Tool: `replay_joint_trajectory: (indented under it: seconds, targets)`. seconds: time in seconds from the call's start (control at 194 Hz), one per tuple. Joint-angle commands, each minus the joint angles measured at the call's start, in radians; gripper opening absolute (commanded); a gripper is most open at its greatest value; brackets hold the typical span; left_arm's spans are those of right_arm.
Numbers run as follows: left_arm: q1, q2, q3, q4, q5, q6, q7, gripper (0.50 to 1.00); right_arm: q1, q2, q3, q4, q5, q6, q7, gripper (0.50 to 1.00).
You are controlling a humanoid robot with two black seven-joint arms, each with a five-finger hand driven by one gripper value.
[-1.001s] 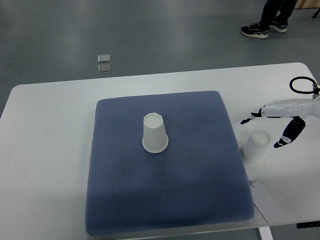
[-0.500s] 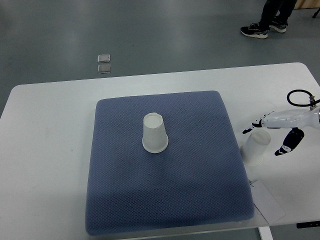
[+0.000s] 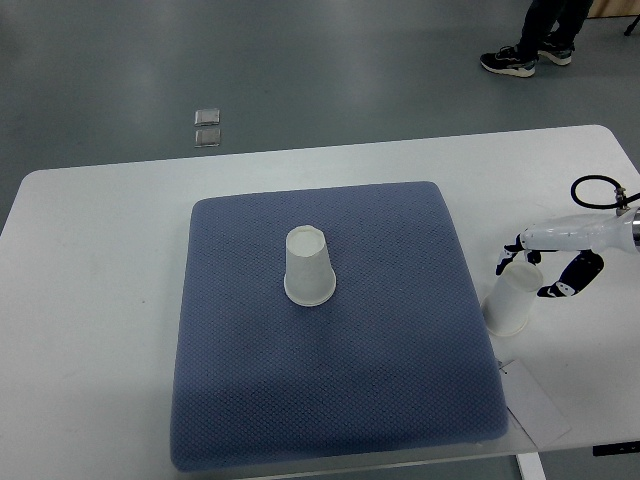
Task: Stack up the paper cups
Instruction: 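Lift the white cup with the right hand and carry it over the pad, then lower the held cup onto the upside-down cup on the pad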
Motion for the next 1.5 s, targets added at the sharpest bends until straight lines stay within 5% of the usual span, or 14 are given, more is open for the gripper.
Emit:
replay_joint_trajectory:
  seconds: [0.0,0.366,0.614,0.949,1.496]
  targets:
    - [0.000,0.000,0.000,0.000,0.000,0.000,0.000,1.000,-0.002,0.003,0.000,-0.005,0.000,-0.001,-0.003,0.500]
    - [0.000,0.000,0.000,0.000,0.000,0.000,0.000,1.000,0.018,-0.002,0.013,-0.011,-0.008,0.000,-0.002,0.500]
    - [0.000,0.000,-0.001,0.000,0.000,0.000,0.000,1.000,0.156,-0.014,0.012,-0.008,0.000,0.017,0.008,0.500]
    - [0.000,0.000,0.000,0.000,0.000,0.000,0.000,1.000,0.482,0.009,0.018,0.021,0.007,0.220,0.008,0.500]
    - [0.000,0.000,0.000,0.000,0.000,0.000,0.000,1.000,0.670,0.306,0.069,0.046,0.078,0.359,-0.031,0.500]
